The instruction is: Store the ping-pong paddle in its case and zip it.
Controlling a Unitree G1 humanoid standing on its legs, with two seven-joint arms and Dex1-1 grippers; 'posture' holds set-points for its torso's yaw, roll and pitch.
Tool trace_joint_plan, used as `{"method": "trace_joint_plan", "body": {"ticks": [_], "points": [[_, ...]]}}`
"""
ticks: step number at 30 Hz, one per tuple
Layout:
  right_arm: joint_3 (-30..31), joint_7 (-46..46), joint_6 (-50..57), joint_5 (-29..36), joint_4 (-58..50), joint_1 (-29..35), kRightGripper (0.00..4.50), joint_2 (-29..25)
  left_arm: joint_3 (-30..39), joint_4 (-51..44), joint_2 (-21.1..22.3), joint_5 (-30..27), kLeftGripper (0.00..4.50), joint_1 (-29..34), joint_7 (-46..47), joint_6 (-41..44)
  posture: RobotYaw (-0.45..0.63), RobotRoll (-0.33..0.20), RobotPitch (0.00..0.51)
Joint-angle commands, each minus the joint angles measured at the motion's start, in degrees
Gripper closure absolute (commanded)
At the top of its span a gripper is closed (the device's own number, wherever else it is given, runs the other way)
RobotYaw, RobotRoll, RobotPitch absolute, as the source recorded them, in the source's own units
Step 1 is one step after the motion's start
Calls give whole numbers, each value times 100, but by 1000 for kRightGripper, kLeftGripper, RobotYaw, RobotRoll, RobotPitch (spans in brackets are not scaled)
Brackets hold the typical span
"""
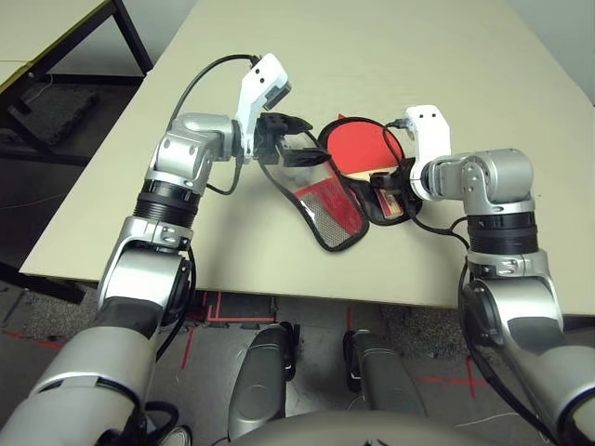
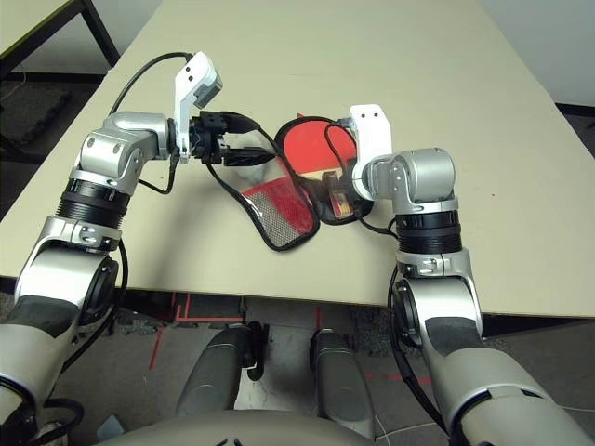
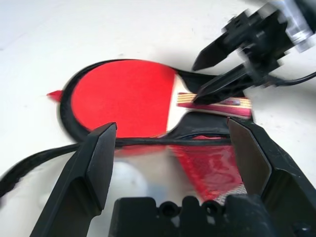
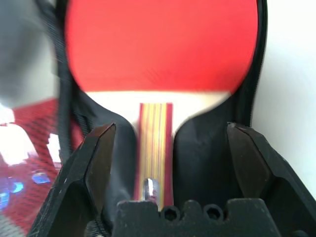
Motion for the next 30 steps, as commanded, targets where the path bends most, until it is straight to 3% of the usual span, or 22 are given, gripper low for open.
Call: {"method": "trace_joint_plan", "body": {"ticks": [1, 9, 13, 15, 17, 21, 24, 27, 30], "points": [[81, 689, -373, 312, -372, -98, 33, -604, 270, 696, 416, 191, 0, -407, 158, -482, 35, 0, 129], [384, 2806, -2549, 645, -515, 726, 33, -1957, 442, 2575, 1534, 718, 0, -1110, 331, -1473, 38, 0, 126], [502, 3691, -3836, 469, -180, 1014, 33, -2433, 157, 2829, 1845, 1041, 0, -771, -204, -1524, 33, 0, 131], [510, 3846, -3987, 482, -93, 1050, 33, -2529, -3, 2595, 1852, 1124, 0, -489, -556, -1409, 31, 0, 132], [538, 3954, -4092, 482, -47, 1060, 33, -2592, -105, 2286, 1846, 1115, 0, -242, -881, -1219, 26, 0, 136], [561, 4216, -4129, 431, 85, 1034, 33, -2864, -621, 47, 1602, 724, 0, 849, -1792, -32, 14, 0, 140], [544, 4277, -4143, 398, 141, 988, 33, -2966, -709, -1025, 1394, 444, 0, 1134, -1896, 671, 9, 0, 140], [481, 4257, -4038, 395, 217, 906, 33, -3029, -654, -1260, 900, 246, 0, 948, -1672, 949, 2, 0, 139], [370, 4080, -3831, 398, 415, 760, 33, -3025, -558, -784, 417, 266, 0, 502, -1298, 720, 3, 0, 135]]}}
